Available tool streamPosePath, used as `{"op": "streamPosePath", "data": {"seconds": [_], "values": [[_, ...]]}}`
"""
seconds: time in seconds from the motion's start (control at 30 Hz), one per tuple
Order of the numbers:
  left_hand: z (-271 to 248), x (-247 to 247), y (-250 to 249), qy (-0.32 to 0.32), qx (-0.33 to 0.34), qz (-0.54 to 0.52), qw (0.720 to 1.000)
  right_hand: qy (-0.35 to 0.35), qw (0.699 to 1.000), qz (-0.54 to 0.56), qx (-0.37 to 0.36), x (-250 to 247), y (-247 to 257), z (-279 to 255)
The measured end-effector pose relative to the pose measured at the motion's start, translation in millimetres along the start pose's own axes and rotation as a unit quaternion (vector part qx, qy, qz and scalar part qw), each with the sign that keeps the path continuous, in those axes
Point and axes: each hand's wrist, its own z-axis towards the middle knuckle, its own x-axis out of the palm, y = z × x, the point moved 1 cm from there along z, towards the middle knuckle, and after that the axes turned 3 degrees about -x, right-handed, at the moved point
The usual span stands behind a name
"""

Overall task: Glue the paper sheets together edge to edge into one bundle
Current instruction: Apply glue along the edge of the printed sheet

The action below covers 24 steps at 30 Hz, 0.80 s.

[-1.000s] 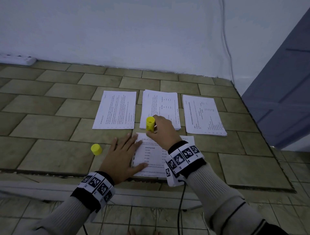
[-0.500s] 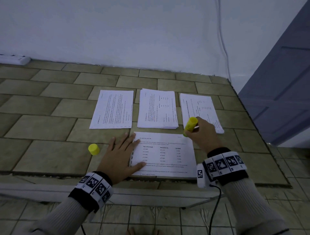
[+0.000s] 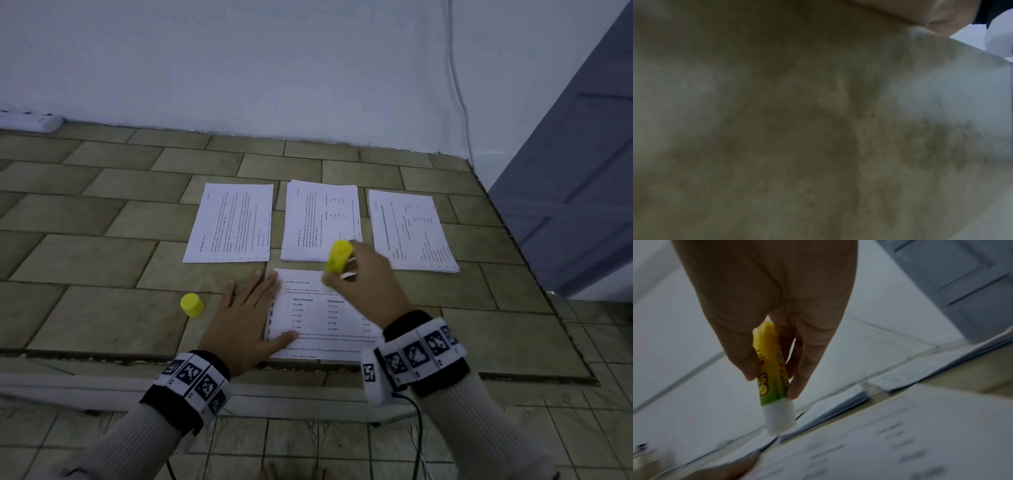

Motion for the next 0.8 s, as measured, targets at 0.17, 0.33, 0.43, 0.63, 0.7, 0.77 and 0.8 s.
{"op": "streamPosePath", "data": {"seconds": [0.17, 0.33, 0.43, 0.63, 0.7, 0.77, 0.8], "values": [[1, 4, 2, -0.001, 0.004, 0.013, 1.0, 0.1, 0.994, -0.019, -0.045, 46, 24, 2], [1, 4, 2, -0.011, 0.015, 0.007, 1.0, 0.123, 0.991, -0.038, -0.049, 60, 24, 4], [1, 4, 1, -0.008, 0.01, 0.014, 1.0, 0.115, 0.991, -0.042, -0.052, 55, 20, 1], [-1, 0, -2, -0.01, 0.004, 0.005, 1.0, 0.096, 0.994, -0.033, -0.028, 21, 3, -10], [-1, -1, -2, -0.005, 0.003, 0.009, 1.0, 0.077, 0.997, -0.014, -0.023, 5, -6, -17], [-1, -2, -2, 0.003, 0.0, 0.009, 1.0, 0.067, 0.998, -0.013, -0.017, -12, -17, -25], [-1, -2, -2, 0.005, -0.001, 0.009, 1.0, 0.064, 0.998, -0.025, -0.018, -19, -22, -28]]}}
